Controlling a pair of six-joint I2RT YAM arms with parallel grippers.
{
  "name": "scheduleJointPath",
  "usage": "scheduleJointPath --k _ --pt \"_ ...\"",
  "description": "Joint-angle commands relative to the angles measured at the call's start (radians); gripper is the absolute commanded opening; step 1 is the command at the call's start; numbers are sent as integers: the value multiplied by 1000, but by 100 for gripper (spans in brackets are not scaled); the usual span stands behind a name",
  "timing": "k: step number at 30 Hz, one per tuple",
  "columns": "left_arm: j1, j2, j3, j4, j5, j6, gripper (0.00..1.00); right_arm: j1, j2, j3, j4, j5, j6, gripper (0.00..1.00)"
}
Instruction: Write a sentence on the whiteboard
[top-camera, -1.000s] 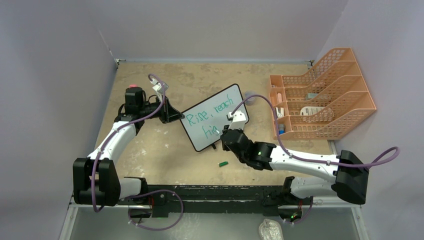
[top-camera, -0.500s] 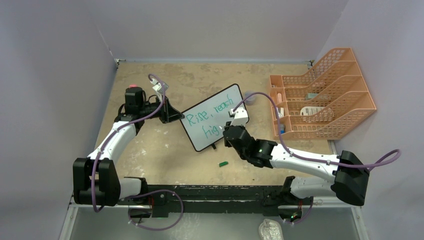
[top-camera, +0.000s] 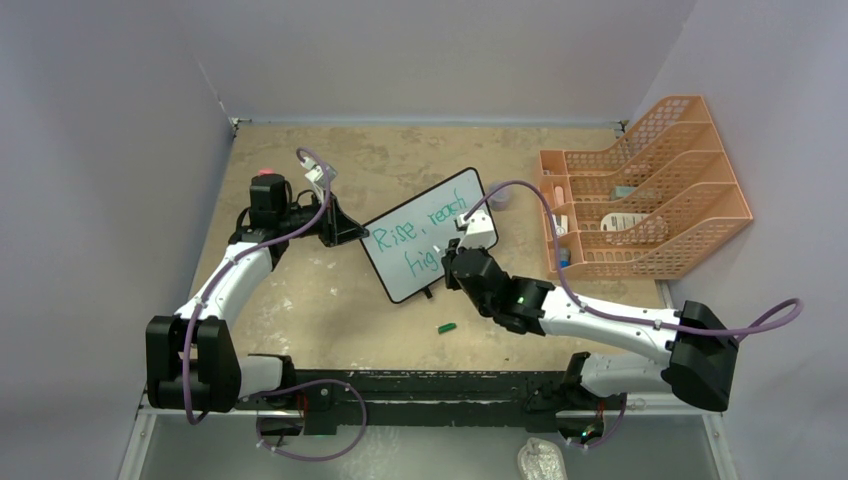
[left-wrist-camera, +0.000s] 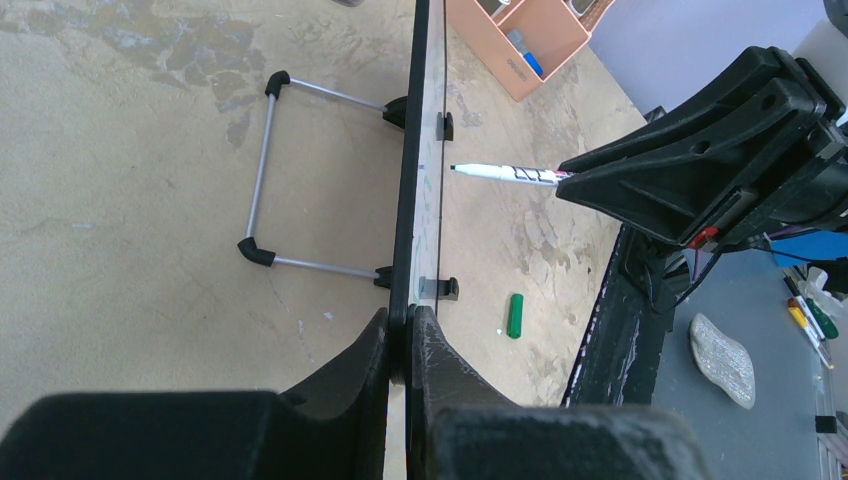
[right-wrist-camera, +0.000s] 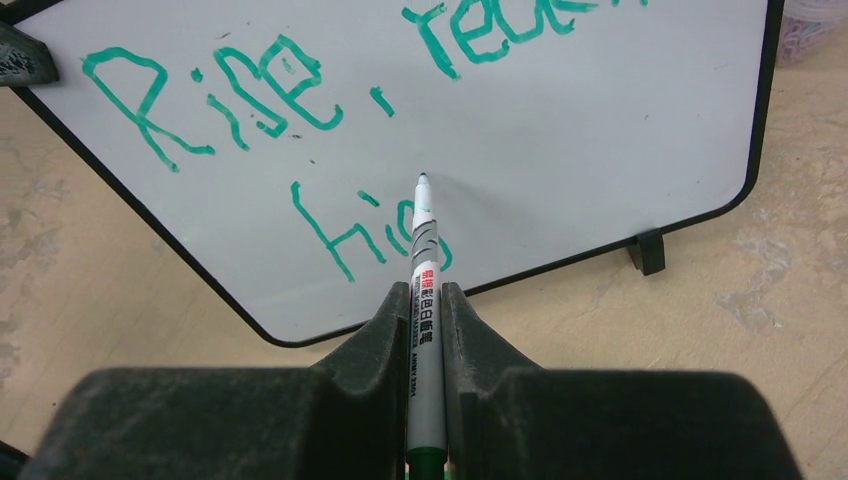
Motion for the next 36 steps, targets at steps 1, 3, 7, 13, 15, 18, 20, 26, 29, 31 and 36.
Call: scheduleJointPath --k 1,3,7,13,15,18,20,26,29,31,36 --pt "-8 12 21 -14 -18 40 0 -4 14 53 51 15 -24 0" --pt "-8 12 22 -14 -18 40 0 -6 20 56 55 14 -25 0" --pt "-7 12 21 -14 -17 40 0 -5 30 60 62 12 -29 0" --pt "-8 12 22 -15 -17 40 0 -6 36 69 69 14 -34 0" --pt "-7 12 22 -14 -17 40 0 -5 39 72 71 13 -35 0" --pt "-7 12 22 -14 -17 40 0 -6 43 76 73 12 -37 0" --pt "-7 12 22 -14 -16 40 0 -5 47 75 73 13 -36 0" --pt "-7 12 22 -14 -16 40 0 -6 67 72 68 16 -31 0" --pt "-7 12 23 -14 -16 40 0 -6 70 65 56 22 -23 0" --pt "-7 12 22 -14 -16 40 0 -6 68 58 40 22 -8 0" --pt "-7 12 23 -14 -16 40 0 -6 47 29 7 21 26 0"
